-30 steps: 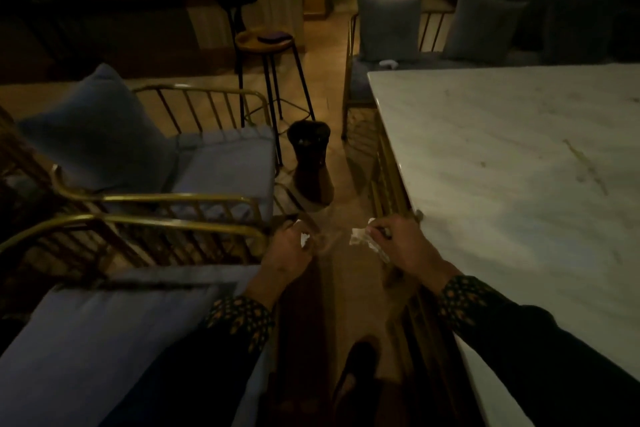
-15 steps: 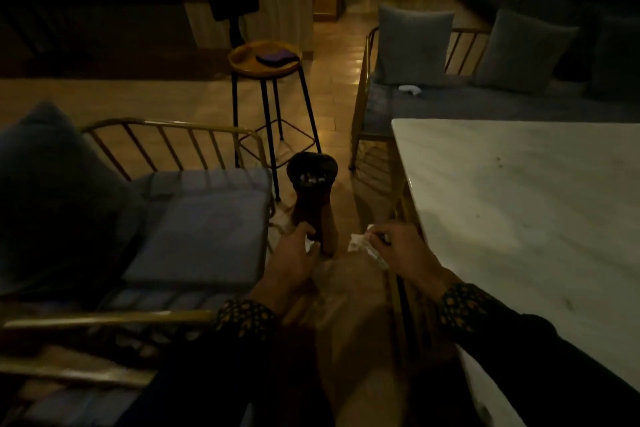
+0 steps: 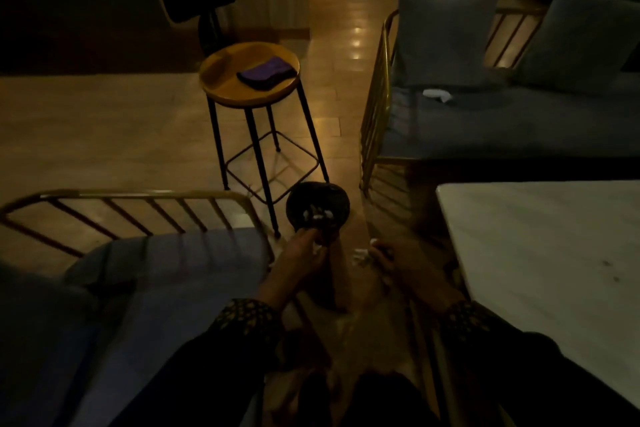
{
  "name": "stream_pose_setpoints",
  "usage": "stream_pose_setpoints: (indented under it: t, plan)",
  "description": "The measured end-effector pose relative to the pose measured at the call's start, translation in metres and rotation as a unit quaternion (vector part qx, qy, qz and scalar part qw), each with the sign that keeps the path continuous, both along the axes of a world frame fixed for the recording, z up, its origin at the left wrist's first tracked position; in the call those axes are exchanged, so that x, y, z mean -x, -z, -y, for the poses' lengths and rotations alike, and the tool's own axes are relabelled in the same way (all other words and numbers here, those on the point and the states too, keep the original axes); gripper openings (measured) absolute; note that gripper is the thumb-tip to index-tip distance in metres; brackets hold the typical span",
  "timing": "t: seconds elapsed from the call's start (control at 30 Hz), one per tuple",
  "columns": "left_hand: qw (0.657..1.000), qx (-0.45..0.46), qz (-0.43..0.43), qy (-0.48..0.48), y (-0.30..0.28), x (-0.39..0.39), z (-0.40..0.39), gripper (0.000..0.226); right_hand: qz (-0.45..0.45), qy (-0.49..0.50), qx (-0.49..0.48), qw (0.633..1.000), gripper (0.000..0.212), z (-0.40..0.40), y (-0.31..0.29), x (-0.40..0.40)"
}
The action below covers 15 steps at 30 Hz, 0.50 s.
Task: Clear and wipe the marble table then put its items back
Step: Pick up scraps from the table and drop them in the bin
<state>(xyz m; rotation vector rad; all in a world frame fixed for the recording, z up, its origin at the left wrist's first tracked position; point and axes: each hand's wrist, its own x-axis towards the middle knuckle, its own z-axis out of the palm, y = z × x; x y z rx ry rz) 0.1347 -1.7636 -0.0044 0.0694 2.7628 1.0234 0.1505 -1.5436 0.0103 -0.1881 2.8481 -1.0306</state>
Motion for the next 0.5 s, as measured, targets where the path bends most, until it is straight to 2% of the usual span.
stream_pose_setpoints:
  t: [0.27,0.4,0.5]
  plan:
    - [0.996,0.001,0.059,-0.063,0.066,0.173,-0.004,0.024,0.059,-0.031,0.022,0.998,0.022,0.001,0.058,0.198]
    - [0.986,-0.028,0.100,-0.129,0.124,0.238,-0.009,0.026,0.099,0.056,0.099,0.989,0.012,0.006,0.139,0.276]
    - [0.964,-0.088,0.135,-0.212,0.179,0.271,-0.008,0.034,0.137,0.112,0.133,0.975,0.006,0.016,0.210,0.309]
